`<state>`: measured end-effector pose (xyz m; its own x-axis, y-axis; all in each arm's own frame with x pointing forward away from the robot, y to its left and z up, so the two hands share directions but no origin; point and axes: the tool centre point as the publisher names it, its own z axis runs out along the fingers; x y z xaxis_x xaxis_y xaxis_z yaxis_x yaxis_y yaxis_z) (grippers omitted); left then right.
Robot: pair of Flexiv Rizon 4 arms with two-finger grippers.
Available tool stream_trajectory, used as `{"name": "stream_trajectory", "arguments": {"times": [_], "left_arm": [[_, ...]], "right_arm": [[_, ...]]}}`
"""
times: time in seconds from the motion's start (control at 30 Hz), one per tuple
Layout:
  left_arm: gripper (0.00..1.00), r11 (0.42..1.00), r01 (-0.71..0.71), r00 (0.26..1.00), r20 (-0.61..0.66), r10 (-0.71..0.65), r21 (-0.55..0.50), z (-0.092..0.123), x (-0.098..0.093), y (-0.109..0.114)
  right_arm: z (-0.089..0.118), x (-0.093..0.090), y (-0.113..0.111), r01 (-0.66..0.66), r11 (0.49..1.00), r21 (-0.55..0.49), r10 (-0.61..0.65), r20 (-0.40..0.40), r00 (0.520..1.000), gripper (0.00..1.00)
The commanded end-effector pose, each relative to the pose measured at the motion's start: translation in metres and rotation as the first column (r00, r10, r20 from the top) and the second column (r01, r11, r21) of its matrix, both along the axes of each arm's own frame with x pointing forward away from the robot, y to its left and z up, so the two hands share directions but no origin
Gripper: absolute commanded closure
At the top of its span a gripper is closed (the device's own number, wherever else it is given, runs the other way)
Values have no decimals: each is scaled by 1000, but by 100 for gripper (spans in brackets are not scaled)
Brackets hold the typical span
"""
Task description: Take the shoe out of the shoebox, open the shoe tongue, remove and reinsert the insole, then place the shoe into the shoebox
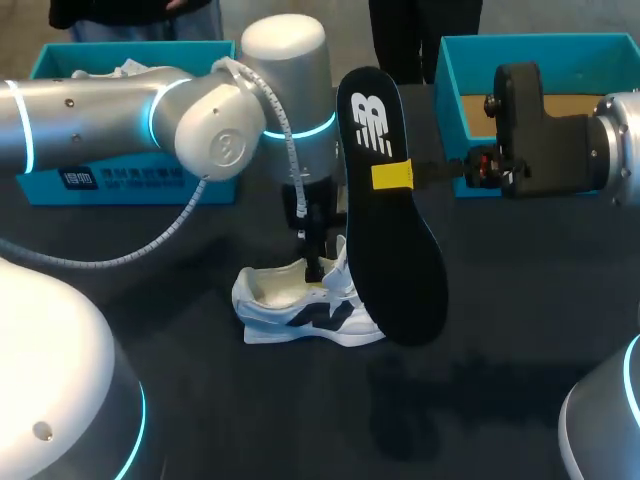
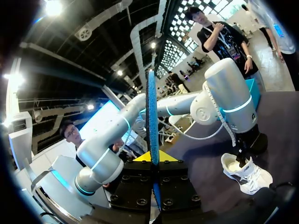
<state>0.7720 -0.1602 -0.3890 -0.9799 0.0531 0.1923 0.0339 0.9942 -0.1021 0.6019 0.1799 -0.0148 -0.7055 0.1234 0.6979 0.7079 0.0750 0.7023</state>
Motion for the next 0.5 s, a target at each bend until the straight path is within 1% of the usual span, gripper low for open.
{"name": "stream_trajectory", "arguments": {"times": [0.03, 0.27, 0.3, 0.37, 0.4, 0.47, 0.5], "left_arm": [[17, 1000, 0, 1000, -9, 0, 1, -4, 0, 2], [21, 1000, -2, 1000, -11, 2, 4, -6, -5, 9], [27, 1000, -2, 1000, -11, 2, 6, -7, -5, 10], [45, 1000, -4, 1000, -12, 4, 6, -9, -6, 12], [51, 1000, -4, 1000, -14, 4, 6, -9, -6, 12], [55, 1000, -5, 1000, -20, 5, 7, -12, -6, 12], [58, 1000, -4, 1000, -22, 5, 6, -12, -6, 12]], "right_arm": [[0, 1, 3, 1, 1000, -4, -1, -3, 1000, 100], [0, 1, 3, 1, 1000, -4, -1, -3, 1000, 100], [0, 1, 3, 1, 1000, -4, -1, -3, 1000, 100], [0, 1, 3, 1, 1000, -4, -1, -3, 1000, 100], [0, 1, 3, 1, 1000, -4, -1, -3, 1000, 100], [0, 1, 3, 1, 1000, -4, -1, -3, 1000, 100], [0, 1, 3, 1, 1000, -4, -1, -3, 1000, 100]]}}
